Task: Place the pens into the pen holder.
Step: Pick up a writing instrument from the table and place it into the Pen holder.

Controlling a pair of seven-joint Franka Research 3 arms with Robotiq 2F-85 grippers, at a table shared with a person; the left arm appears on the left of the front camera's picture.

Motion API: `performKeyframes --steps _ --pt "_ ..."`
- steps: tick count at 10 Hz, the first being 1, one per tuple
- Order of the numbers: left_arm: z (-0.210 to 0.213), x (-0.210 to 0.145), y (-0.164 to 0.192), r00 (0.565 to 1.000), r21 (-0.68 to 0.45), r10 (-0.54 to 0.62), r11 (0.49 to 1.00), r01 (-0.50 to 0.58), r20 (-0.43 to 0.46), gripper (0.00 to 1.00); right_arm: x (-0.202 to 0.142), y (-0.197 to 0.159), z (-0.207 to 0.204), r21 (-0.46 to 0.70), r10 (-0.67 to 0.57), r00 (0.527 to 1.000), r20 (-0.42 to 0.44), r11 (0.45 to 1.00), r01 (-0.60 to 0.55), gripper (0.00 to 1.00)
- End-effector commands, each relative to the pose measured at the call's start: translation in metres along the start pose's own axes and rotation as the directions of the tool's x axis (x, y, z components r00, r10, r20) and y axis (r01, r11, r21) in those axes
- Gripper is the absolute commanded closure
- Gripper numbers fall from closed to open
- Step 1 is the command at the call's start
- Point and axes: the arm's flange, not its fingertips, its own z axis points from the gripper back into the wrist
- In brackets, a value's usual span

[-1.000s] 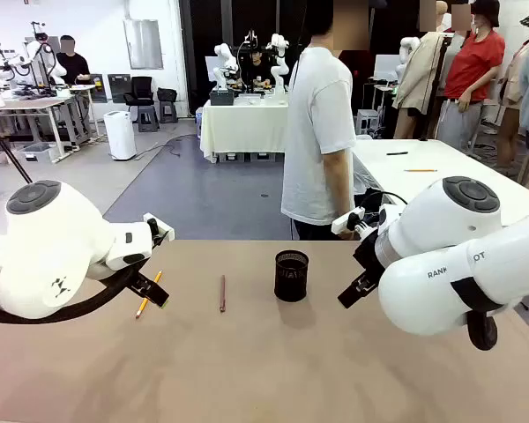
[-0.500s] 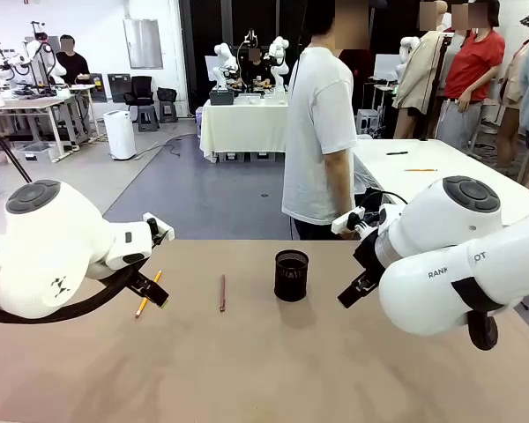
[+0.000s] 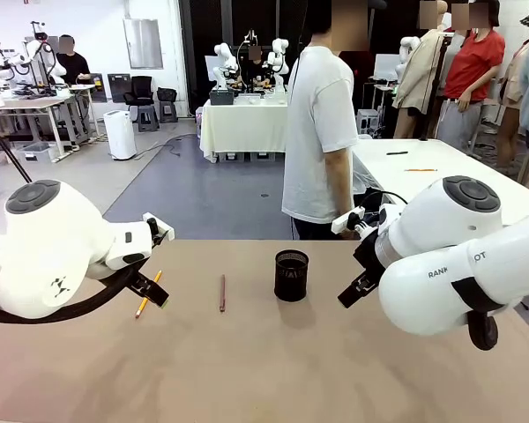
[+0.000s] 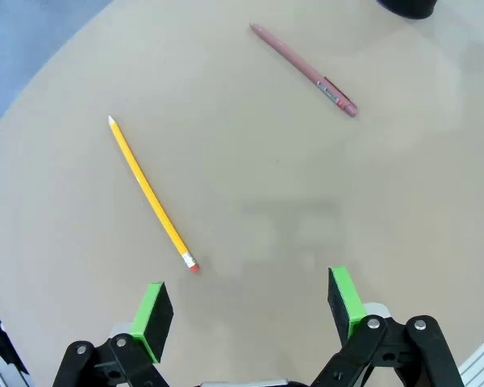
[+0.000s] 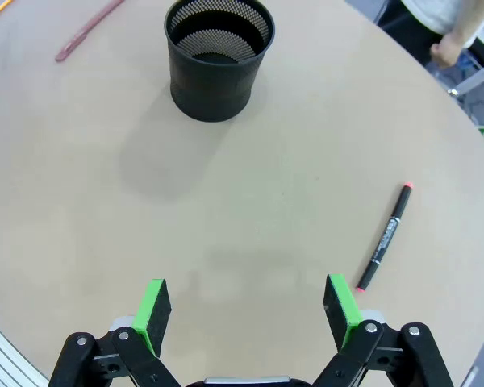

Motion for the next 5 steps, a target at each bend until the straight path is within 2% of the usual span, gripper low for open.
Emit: performKeyframes --steps 1,5 --pt "0.0002 0.0001 0.0000 1.000 0.000 0.000 1.000 0.000 0.000 0.00 0.0000 -0.0001 0.0000 0.000 -0.001 1.000 0.000 1.000 0.001 0.00" --pt "0.0002 0.0001 0.0000 1.000 0.000 0.000 1.000 0.000 0.000 0.00 0.0000 -0.0001 0.0000 0.000 -0.001 1.000 0.000 1.000 0.001 0.00"
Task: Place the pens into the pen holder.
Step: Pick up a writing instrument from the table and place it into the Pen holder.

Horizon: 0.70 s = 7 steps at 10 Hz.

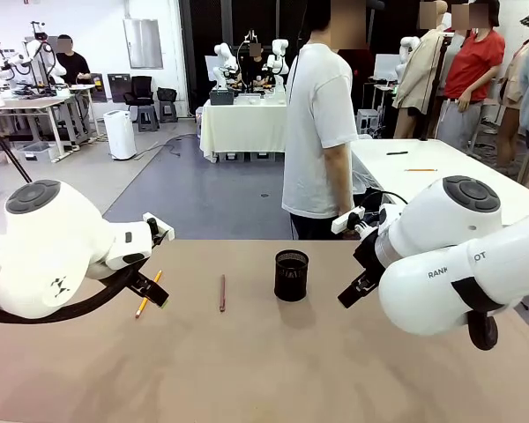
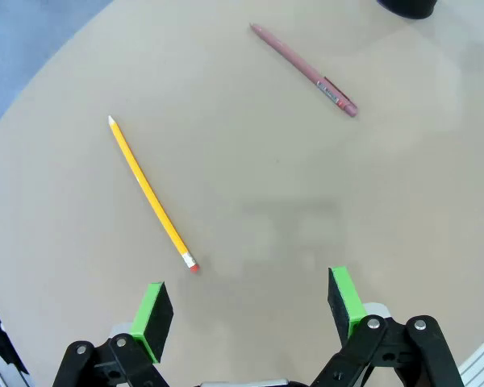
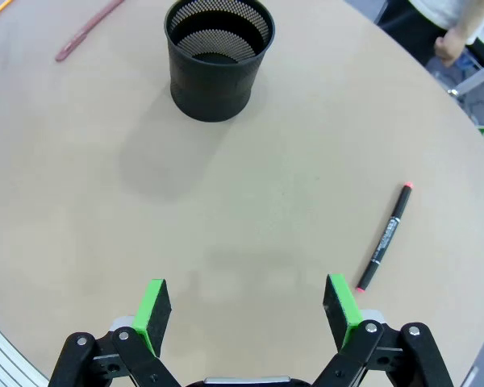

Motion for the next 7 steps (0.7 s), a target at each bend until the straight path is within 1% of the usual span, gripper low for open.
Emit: performKeyframes --steps 1,7 --pt "0.0002 0.0001 0.0000 1.000 0.000 0.000 1.000 0.000 0.000 0.00 0.0000 -0.0001 0.0000 0.000 -0.001 1.000 0.000 1.000 0.001 0.00" --pt "0.0002 0.0001 0.0000 1.000 0.000 0.000 1.000 0.000 0.000 0.00 0.0000 -0.0001 0.0000 0.000 -0.001 1.000 0.000 1.000 0.001 0.00"
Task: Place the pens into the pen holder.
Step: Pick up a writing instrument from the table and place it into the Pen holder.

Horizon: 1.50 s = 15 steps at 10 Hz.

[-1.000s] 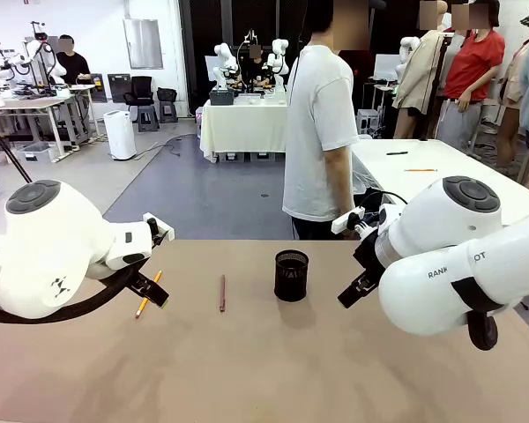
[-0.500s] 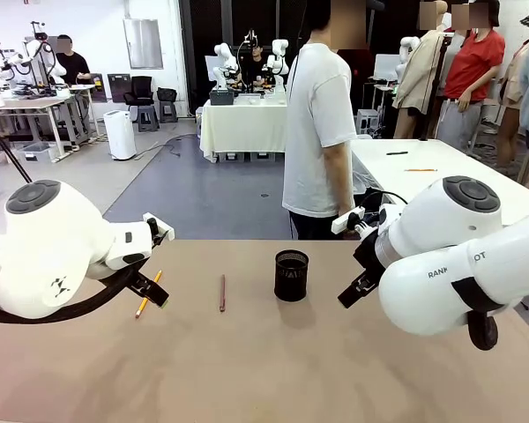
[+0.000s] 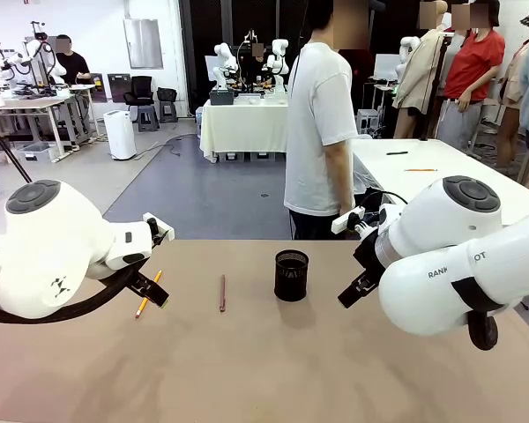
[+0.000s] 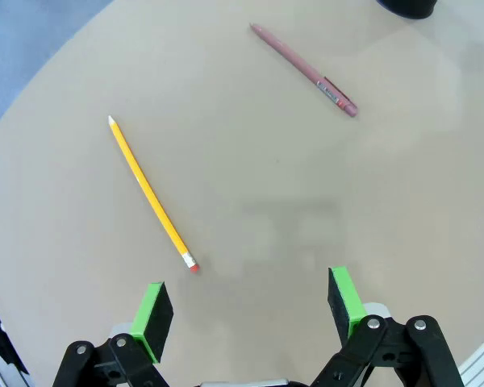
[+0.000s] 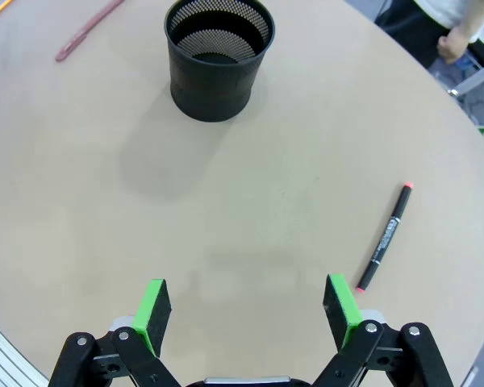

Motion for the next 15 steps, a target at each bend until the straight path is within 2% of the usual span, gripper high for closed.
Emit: performKeyframes --steps 1,2,5,7,8,9,10,11,14,15 --pt "0.000 0.000 0.000 1.000 0.000 0.000 1.000 0.000 0.000 0.00 0.000 0.000 0.000 0.000 -0.001 1.000 0.000 1.000 0.001 0.00" --pt "0.000 0.000 0.000 1.000 0.000 0.000 1.000 0.000 0.000 0.00 0.000 0.000 0.000 0.000 0.000 1.000 0.000 1.000 0.000 0.00" --pt "0.041 0.018 0.002 0.999 -0.146 -0.027 0.989 0.020 -0.043 0.00 0.016 0.003 0.026 0.148 -0.014 1.000 -0.001 0.989 0.014 0.00" --pt "0.059 0.026 0.017 0.995 -0.241 -0.068 0.969 0.049 -0.074 0.00 0.027 0.001 0.041 0.196 -0.019 1.000 0.005 0.981 0.018 0.00" --pt "0.074 0.034 0.027 0.994 -0.284 -0.092 0.956 0.074 -0.050 0.00 0.036 -0.005 0.054 0.195 -0.011 1.000 0.012 0.981 0.008 0.00" --pt "0.089 0.038 0.039 0.991 -0.324 -0.132 0.938 0.123 -0.004 0.00 0.045 -0.010 0.075 0.243 0.012 1.000 0.016 0.970 -0.015 0.00" --pt "0.103 0.041 0.055 0.986 -0.325 -0.159 0.931 0.169 0.057 0.00 0.054 -0.018 0.097 0.271 0.023 0.999 0.029 0.962 -0.030 0.00" --pt "0.117 0.043 0.072 0.983 -0.348 -0.154 0.920 0.179 0.101 0.00 0.058 -0.027 0.118 0.331 0.045 0.999 0.024 0.942 -0.050 0.00" --pt "0.150 0.043 0.110 0.956 -0.347 -0.150 0.908 0.234 0.252 0.00 0.068 -0.074 0.176 0.377 0.070 0.994 0.083 0.921 -0.097 0.00" --pt "0.159 0.043 0.121 0.953 -0.349 -0.137 0.909 0.230 0.272 0.00 0.068 -0.089 0.191 0.390 0.083 0.993 0.089 0.914 -0.112 0.00"
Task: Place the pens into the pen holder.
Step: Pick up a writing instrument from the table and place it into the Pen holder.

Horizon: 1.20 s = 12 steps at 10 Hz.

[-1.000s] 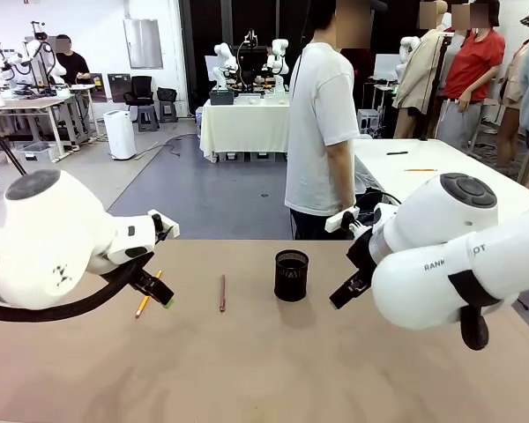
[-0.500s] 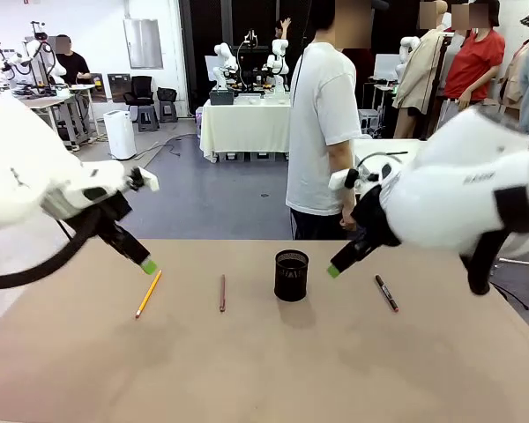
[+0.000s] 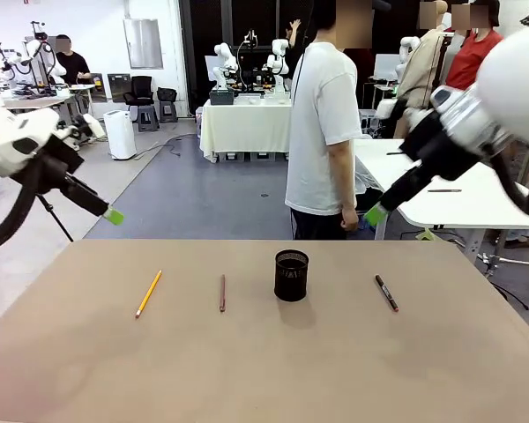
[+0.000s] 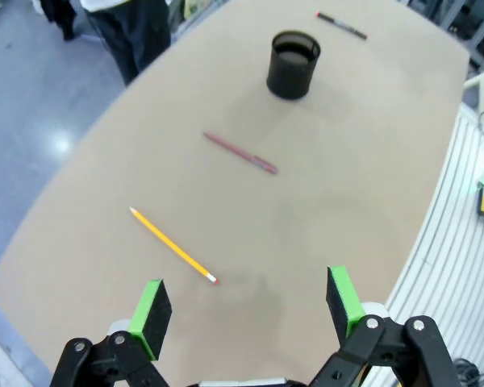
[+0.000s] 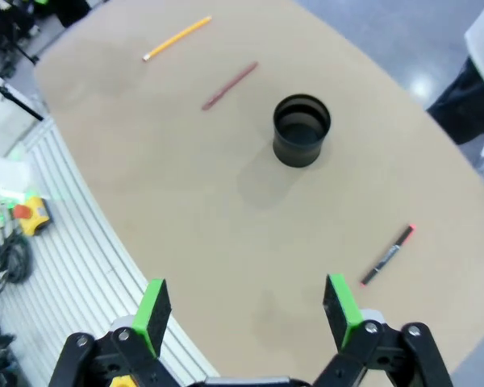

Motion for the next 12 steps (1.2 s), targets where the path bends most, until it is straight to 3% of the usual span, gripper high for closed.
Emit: performKeyframes --steps 1,6,8,12 --pt "0.012 -0.003 0.015 0.997 -0.058 -0.019 0.998 0.023 0.073 0.00 0.000 -0.028 0.029 0.102 0.030 0.999 0.016 0.994 -0.031 0.00" --pt "0.043 -0.003 0.023 0.991 -0.019 -0.002 1.000 0.005 0.134 0.00 -0.015 -0.070 0.105 0.098 0.098 0.989 0.115 0.989 -0.109 0.00" --pt "0.050 0.000 0.019 0.989 -0.012 -0.013 1.000 0.015 0.145 0.00 -0.030 -0.082 0.128 0.075 0.095 0.975 0.201 0.991 -0.112 0.00" --pt "0.066 0.015 0.010 0.988 0.014 -0.048 0.999 0.046 0.150 0.00 -0.035 -0.087 0.141 -0.029 0.172 0.964 0.201 0.985 -0.170 0.00"
